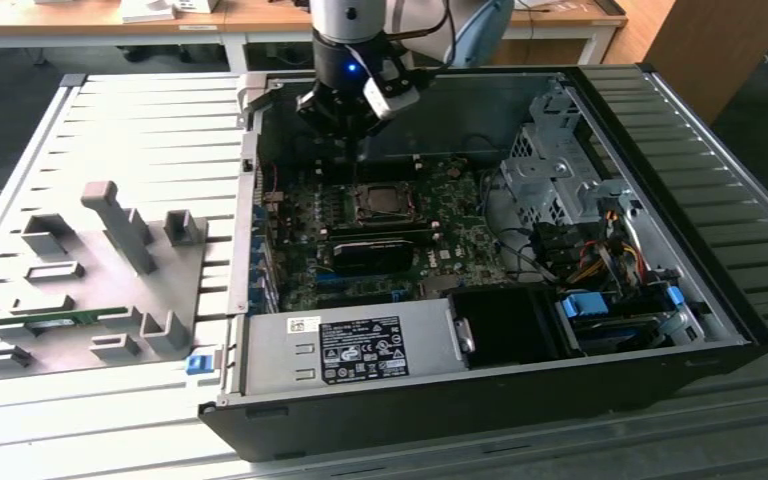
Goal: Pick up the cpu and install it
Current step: 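Install the first cpu locking lever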
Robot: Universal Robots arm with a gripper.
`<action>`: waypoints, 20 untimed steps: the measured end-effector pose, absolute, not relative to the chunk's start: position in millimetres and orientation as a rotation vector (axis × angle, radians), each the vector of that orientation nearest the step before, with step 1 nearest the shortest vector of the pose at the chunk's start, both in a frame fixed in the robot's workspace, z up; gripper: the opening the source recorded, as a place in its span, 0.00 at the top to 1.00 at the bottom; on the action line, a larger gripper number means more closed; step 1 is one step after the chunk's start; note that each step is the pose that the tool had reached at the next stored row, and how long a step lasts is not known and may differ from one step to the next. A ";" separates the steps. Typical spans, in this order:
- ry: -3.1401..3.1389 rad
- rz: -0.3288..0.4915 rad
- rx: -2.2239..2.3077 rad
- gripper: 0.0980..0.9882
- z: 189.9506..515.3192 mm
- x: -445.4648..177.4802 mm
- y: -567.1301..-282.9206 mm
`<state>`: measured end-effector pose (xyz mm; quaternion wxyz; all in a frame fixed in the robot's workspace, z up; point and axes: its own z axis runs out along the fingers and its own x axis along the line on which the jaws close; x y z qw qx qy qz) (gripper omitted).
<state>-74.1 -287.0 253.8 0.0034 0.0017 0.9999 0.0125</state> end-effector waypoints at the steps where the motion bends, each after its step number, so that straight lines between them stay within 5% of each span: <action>1: 3.134 0.039 0.005 0.99 253.8 -73.7 -287.0; 14: 3.135 0.041 0.005 0.99 253.5 -63.8 -287.1; 20: 3.134 0.110 0.006 0.99 253.4 -62.5 -288.9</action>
